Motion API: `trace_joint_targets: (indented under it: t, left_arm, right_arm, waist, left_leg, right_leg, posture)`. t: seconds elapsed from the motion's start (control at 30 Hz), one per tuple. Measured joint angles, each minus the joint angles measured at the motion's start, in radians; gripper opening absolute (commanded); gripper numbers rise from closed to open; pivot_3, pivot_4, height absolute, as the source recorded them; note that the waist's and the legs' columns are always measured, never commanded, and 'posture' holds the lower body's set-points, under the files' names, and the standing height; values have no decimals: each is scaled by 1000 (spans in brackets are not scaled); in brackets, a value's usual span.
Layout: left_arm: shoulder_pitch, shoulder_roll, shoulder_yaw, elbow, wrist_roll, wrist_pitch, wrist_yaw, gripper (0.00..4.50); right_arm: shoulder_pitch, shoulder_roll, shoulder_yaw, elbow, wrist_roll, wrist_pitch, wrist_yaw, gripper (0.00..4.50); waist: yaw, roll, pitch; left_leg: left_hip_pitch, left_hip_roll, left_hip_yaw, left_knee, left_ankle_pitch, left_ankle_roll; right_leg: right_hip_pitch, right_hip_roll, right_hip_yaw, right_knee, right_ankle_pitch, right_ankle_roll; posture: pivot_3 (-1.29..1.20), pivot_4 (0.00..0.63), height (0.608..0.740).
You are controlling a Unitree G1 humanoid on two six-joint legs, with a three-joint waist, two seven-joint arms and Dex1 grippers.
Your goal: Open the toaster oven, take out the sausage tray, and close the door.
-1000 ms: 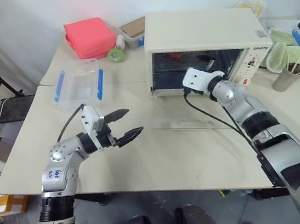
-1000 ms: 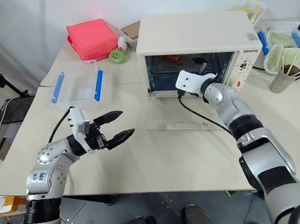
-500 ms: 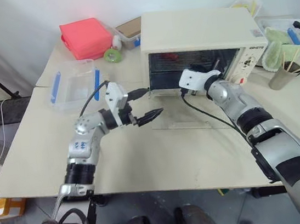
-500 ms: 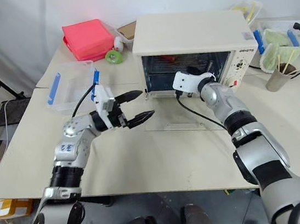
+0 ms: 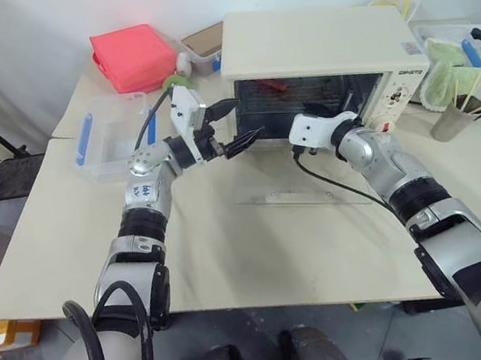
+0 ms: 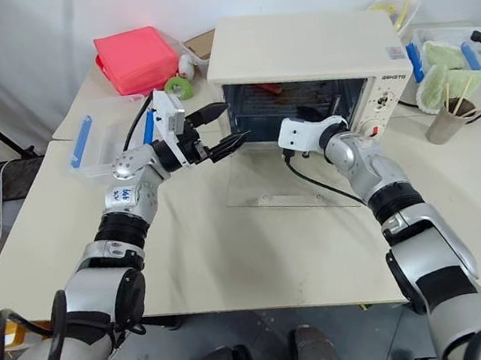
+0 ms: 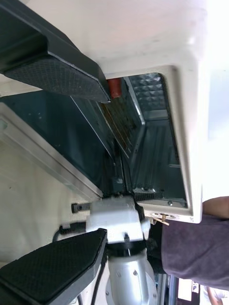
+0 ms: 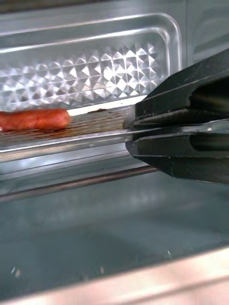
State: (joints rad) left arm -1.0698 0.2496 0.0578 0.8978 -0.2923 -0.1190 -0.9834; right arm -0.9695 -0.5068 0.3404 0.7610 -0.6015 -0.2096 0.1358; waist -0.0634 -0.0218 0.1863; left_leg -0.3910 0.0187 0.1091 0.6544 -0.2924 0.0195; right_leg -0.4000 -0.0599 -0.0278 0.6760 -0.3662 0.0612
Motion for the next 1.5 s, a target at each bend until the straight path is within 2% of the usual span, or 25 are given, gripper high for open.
trace_joint_targets:
  t: [0.1,0.23,0.37,0.6,0.87,0.97,1.1,1.23,1.33,1.5]
  left_arm:
    - [-17,10,2,37,6,-17,-27,4500]
    - [-23,22,11,68,5,-25,-67,4500]
    - [-20,8,18,87,5,-25,-75,4500]
    - [-19,-1,24,95,11,-26,-69,4500]
    - [-10,16,34,84,18,16,-86,4500]
    - [48,86,31,-2,3,183,-156,4500]
    - [109,169,15,-184,-70,655,-178,4500]
    - [117,200,41,-338,-185,1051,-134,4500]
    - [136,197,69,-404,-239,1228,-72,4500]
    - [152,145,177,-451,-328,1397,50,4500]
  right_arm:
    - [56,-9,-28,-118,21,46,74,7]
    - [290,-67,-88,-501,40,132,187,7]
    - [439,-71,-119,-737,39,234,252,7]
    - [599,-70,-149,-964,17,319,285,7]
    - [715,-87,-198,-1107,8,342,298,7]
    - [810,-112,-199,-1183,8,325,322,7]
    - [825,-120,-199,-1199,13,313,351,7]
    - [798,-120,-192,-1204,20,289,374,7]
    - [758,-120,-187,-1203,26,270,385,7]
    - [723,-120,-171,-1187,43,213,407,7]
  waist:
    - [-2,0,0]
    - [5,0,0]
    - [8,0,0]
    - [16,0,0]
    - [37,0,0]
    - [30,0,0]
    - [31,-1,0]
    - [35,-1,0]
    - [36,-1,0]
    - [35,-1,0]
  left_leg:
    - [0,0,0,1,0,0]
    - [0,0,0,-1,0,0]
    - [0,0,0,1,0,-1]
    - [0,0,1,3,0,-1]
    - [0,-1,2,5,0,0]
    - [0,-1,2,4,0,0]
    - [0,0,1,8,0,0]
    - [1,-1,0,9,0,0]
    - [1,-1,-2,9,0,0]
    - [0,-1,-2,10,0,0]
  right_leg:
    - [0,0,0,1,0,0]
    - [-1,0,0,1,0,0]
    - [-1,0,1,2,0,0]
    - [-1,0,1,3,0,0]
    - [-1,0,2,3,0,0]
    - [-1,0,3,3,0,0]
    - [-1,0,4,4,0,0]
    - [2,0,4,4,0,0]
    - [2,0,4,5,0,0]
    - [2,0,3,5,0,0]
  posture:
    - [0,150,740]
    - [0,150,740]
    - [0,150,740]
    - [0,150,740]
    - [0,150,740]
    - [0,150,740]
    - [0,150,740]
    - [0,150,740]
    - [0,150,740]
    - [0,150,740]
